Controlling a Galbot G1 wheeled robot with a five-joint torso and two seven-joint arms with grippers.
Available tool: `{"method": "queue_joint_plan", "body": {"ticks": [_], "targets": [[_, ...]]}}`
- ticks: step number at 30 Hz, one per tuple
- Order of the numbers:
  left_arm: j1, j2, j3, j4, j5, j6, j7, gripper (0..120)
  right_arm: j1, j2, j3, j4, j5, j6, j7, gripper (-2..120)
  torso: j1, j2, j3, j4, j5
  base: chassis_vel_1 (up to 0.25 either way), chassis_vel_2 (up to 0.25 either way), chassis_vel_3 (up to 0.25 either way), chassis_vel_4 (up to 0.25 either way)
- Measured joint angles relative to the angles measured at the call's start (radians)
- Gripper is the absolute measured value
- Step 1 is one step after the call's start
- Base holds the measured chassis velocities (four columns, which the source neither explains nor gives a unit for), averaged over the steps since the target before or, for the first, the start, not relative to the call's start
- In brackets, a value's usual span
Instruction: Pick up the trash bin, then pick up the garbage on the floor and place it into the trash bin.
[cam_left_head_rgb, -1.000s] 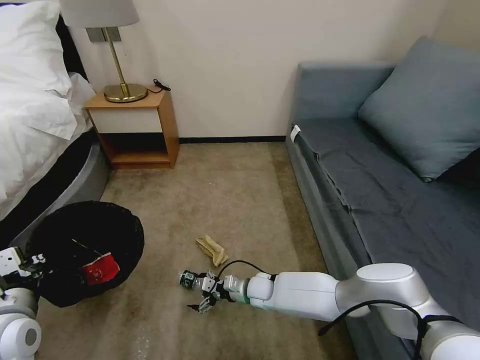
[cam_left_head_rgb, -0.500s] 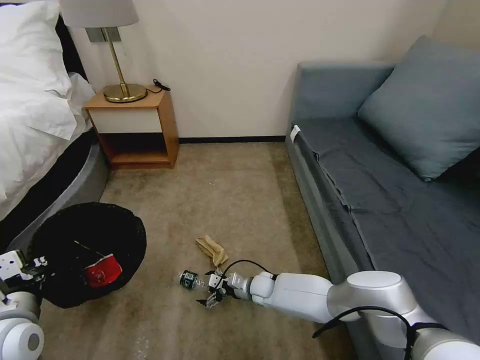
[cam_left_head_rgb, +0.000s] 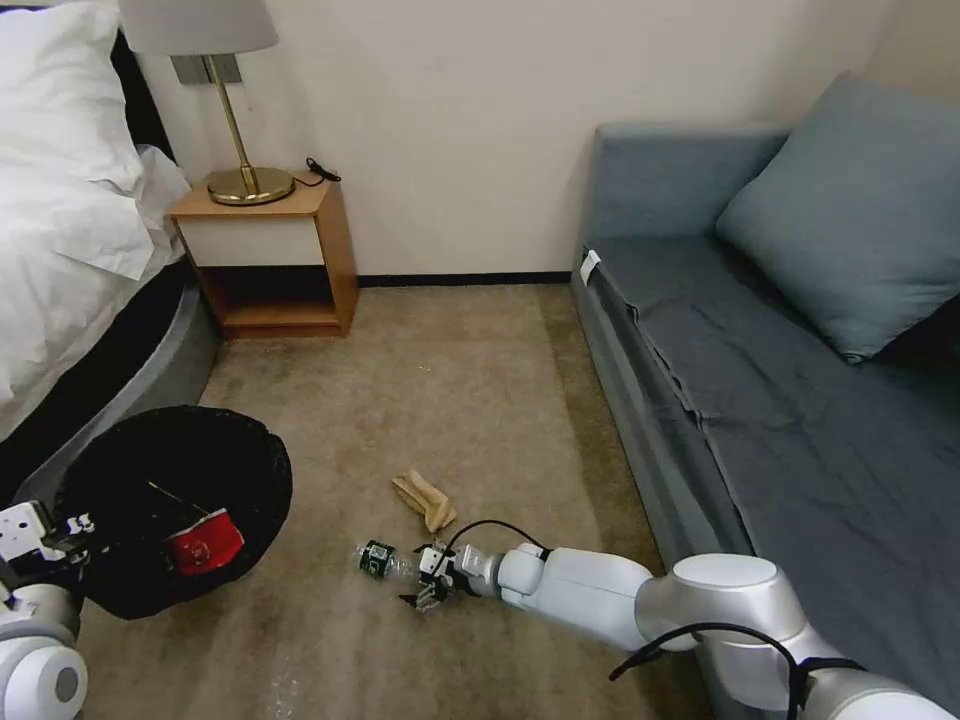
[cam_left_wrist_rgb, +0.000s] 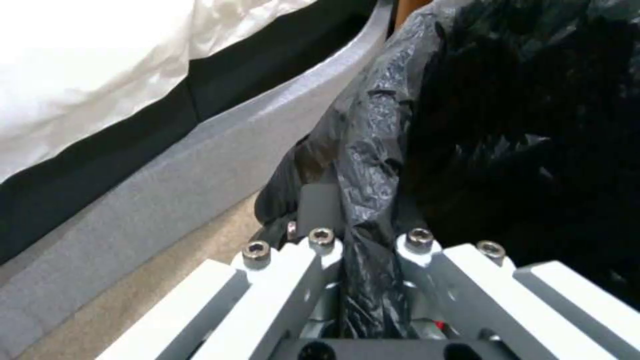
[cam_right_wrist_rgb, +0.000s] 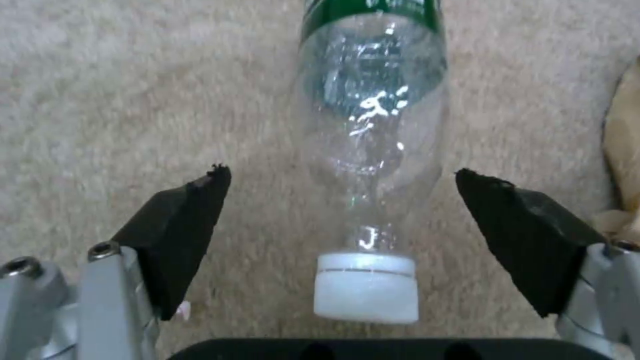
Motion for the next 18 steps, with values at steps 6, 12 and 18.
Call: {"method": "queue_joint_plan", "body": {"ticks": [6,12,18], "targets": [[0.000,0.000,0.003,0.002,0.000,0.000,0.000,4,-0.006,0.007,0.009,-0.014,-0.012,-0.002,-0.009,81,0.000,0.000,0.000,0.0000,0.0000,0.000,0.000,0.000,0.000],[-0.002,-0.001,0.008,0.007,0.002,-0.001,0.000,4,-0.007,0.004,0.012,-0.010,-0.015,-0.003,-0.010,59,0.000,0.000,0.000,0.0001,0.0000,0.000,0.000,0.000,0.000],[-0.004,-0.003,0.017,0.010,0.009,-0.002,0.000,4,-0.006,-0.010,0.014,0.004,-0.015,0.000,-0.012,39,0.000,0.000,0.000,0.0000,0.0000,0.000,0.000,0.000,0.000]]}}
